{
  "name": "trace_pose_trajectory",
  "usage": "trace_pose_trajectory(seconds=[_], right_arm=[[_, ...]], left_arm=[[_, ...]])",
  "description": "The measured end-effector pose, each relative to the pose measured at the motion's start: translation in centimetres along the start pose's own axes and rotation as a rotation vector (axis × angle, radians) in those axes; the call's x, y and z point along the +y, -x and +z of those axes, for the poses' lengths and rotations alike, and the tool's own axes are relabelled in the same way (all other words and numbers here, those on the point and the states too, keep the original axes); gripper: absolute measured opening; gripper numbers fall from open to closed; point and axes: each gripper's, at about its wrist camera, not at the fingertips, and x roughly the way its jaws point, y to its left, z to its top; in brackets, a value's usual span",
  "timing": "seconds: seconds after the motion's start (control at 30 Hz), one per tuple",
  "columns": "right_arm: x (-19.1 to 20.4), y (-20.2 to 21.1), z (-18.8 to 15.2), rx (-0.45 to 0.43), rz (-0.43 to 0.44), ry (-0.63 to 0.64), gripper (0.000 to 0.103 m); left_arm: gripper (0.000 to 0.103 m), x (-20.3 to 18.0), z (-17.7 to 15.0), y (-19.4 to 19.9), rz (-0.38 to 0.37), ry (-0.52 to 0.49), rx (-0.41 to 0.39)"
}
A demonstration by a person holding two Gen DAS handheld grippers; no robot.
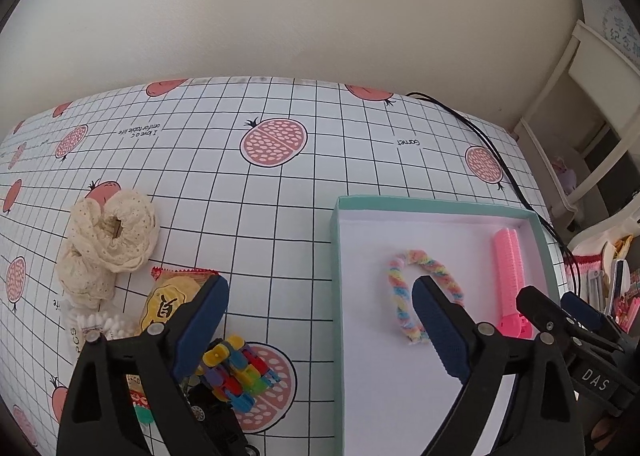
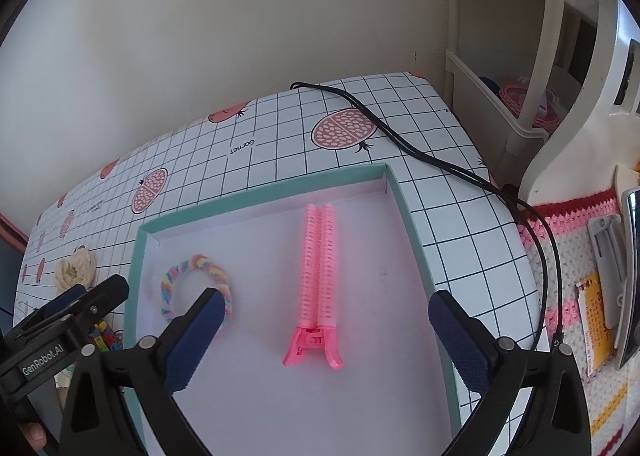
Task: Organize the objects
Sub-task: 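Withdraw both tools from the tray back toward the pile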
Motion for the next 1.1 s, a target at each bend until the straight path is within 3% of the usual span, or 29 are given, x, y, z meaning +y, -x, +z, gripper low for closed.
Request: trace_pose_trajectory(seconds=[0.67, 0.83, 1.1], right_arm=[[0.1, 0.0, 0.0, 0.006, -0.02, 0.011, 0.103], [0.8, 2.3, 0.0, -0.036, -0.028, 0.017, 0.103], [3.9, 7.8, -0.4, -0.088, 0.038, 0.022, 0.103]], left_arm=[[0.093, 0.6, 0.1, 0.7, 0.024, 0.028, -0.011], [0.093, 1.2, -0.3, 3.1, 0.029, 0.034, -0.025], [0.093, 2.7, -1.2, 10.0, 0.059, 0.032, -0.098]])
